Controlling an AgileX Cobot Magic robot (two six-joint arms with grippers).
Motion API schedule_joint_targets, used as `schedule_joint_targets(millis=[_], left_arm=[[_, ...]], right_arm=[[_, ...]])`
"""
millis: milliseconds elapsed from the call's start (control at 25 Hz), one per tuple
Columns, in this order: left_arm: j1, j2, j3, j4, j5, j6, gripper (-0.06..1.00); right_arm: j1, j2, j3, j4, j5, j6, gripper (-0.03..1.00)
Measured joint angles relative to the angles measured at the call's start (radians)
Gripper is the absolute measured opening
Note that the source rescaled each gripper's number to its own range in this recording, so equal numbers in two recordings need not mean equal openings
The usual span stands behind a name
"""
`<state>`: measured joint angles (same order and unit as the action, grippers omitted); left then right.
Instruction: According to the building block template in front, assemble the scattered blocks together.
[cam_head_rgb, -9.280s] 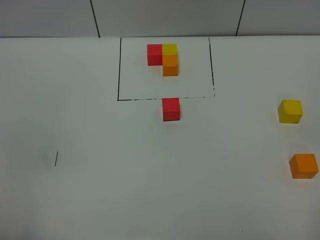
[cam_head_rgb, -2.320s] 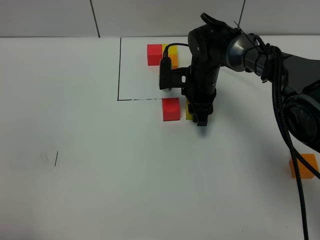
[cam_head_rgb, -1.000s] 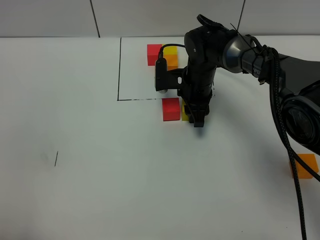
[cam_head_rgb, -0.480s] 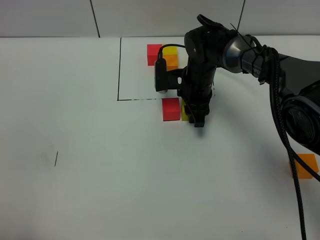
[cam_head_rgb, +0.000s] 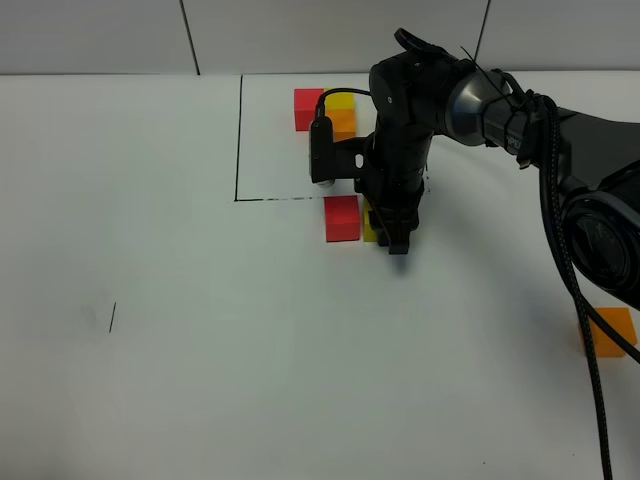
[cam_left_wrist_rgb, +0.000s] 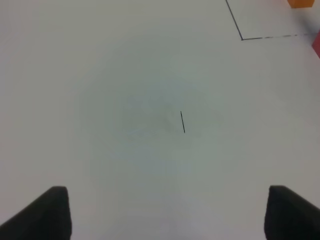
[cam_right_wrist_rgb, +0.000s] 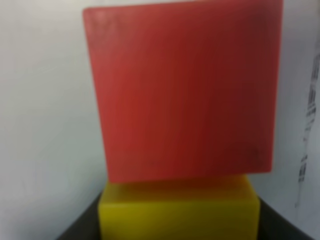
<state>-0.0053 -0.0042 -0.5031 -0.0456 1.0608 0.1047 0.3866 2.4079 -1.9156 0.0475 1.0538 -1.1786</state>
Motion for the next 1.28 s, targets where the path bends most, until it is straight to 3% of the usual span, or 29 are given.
schedule_joint_targets(millis=[1280], left_arm=[[0.000, 0.000, 0.000, 0.000, 0.000, 0.001, 0.74]], right_arm=[[0.009, 0.005, -0.006, 0.019, -0.015, -0.017, 0.01]])
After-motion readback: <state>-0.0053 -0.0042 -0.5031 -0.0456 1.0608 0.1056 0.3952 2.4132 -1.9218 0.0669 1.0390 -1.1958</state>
